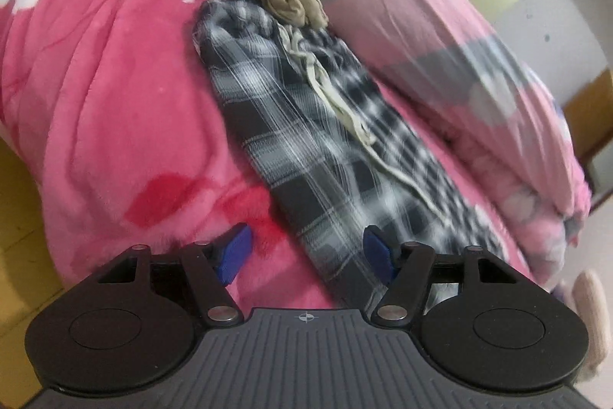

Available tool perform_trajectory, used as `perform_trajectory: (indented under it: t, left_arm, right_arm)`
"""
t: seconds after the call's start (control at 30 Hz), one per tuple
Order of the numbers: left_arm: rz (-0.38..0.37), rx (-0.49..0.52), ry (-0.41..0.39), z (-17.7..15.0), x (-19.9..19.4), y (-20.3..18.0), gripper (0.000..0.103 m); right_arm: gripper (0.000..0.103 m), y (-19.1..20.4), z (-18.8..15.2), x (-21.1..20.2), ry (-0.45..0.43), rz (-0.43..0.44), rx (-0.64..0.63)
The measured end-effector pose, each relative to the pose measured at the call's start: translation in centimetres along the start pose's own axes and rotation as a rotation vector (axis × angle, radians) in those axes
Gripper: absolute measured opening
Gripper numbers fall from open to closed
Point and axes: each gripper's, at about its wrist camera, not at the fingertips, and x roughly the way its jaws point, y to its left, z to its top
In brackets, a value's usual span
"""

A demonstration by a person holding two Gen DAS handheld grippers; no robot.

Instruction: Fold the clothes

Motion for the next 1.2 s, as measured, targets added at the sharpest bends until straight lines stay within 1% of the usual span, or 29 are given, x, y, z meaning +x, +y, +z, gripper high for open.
perform_trajectory:
  t: [0.1, 0.13, 0.17, 0.2, 0.27, 0.33, 0.37, 0.43, 0.5, 0.53, 0.57, 0.63, 0.67, 0.73, 0.87, 0.97, 1.07, 1.2]
  left_arm:
    - [0.01, -0.002, -0.024, -0.1, 0.0, 0.0, 0.056]
    - [0.017, 0.01, -0.032, -0.2, 0.0, -0.2, 0.051]
    - [0.024, 0.022, -0.039, -0.2, 0.0, -0.2, 0.046]
    - [0.03, 0.031, -0.046, -0.3, 0.1, -0.2, 0.045]
    - [0.044, 0.047, -0.065, -0.4, 0.2, -0.1, 0.032]
    - [0.056, 0.06, -0.08, -0.6, 0.5, -0.1, 0.026]
    - [0.059, 0.064, -0.089, -0.7, 0.6, 0.0, 0.021]
    - [0.059, 0.069, -0.111, -0.8, 0.7, 0.1, 0.018]
    - [0.058, 0.065, -0.124, -1.0, 0.7, 0.3, 0.015]
    - [0.058, 0.062, -0.127, -1.0, 0.7, 0.3, 0.013]
    - [0.058, 0.063, -0.132, -1.0, 0.7, 0.3, 0.01]
    - [0.057, 0.057, -0.14, -0.9, 0.7, 0.2, 0.005]
    - [0.056, 0.048, -0.142, -0.8, 0.7, 0.3, 0.003]
    - [0.054, 0.028, -0.147, -0.7, 0.7, 0.4, 0.0]
    - [0.057, 0.002, -0.16, -0.7, 0.0, 0.5, 0.0]
    - [0.055, -0.028, -0.183, -0.4, -1.4, 0.8, 0.0]
    - [0.059, -0.036, -0.203, 0.1, -2.2, 1.4, 0.0]
    - [0.074, -0.078, -0.158, 0.4, -1.5, 2.6, 0.0]
  right_arm:
    - [0.043, -2.5, -0.6, -1.3, -0.074, 0.065, 0.168]
    - [0.044, -2.9, -0.9, -1.6, -0.092, 0.077, 0.195]
    - [0.044, -3.2, -1.3, -1.8, -0.109, 0.087, 0.217]
    - [0.043, -3.5, -1.6, -2.0, -0.124, 0.097, 0.237]
    - [0.042, -4.1, -2.1, -2.5, -0.153, 0.114, 0.272]
    - [0.04, -4.5, -2.4, -2.1, -0.173, 0.126, 0.304]
    - [0.039, -4.6, -2.4, -1.8, -0.179, 0.127, 0.313]
    - [0.037, -4.8, -2.4, -1.6, -0.192, 0.127, 0.318]
    - [0.03, -4.8, -2.4, -1.4, -0.199, 0.118, 0.313]
    - [0.022, -4.8, -2.4, -1.4, -0.2, 0.108, 0.309]
    - [0.017, -5.0, -2.4, -1.6, -0.201, 0.103, 0.309]
    - [0.01, -4.8, -2.5, -1.5, -0.202, 0.087, 0.282]
    - [0.009, -4.7, -2.5, -1.3, -0.203, 0.079, 0.267]
    - [0.006, -4.2, -2.5, -1.4, -0.209, 0.07, 0.233]
    - [0.004, -3.2, -2.5, -1.7, -0.205, 0.061, 0.186]
    - [0.004, -2.4, -2.8, -2.0, -0.181, 0.065, 0.17]
    - [0.004, -1.7, -3.3, -1.9, -0.139, 0.059, 0.14]
    - [0.004, -2.1, -3.4, -0.8, -0.089, 0.02, 0.156]
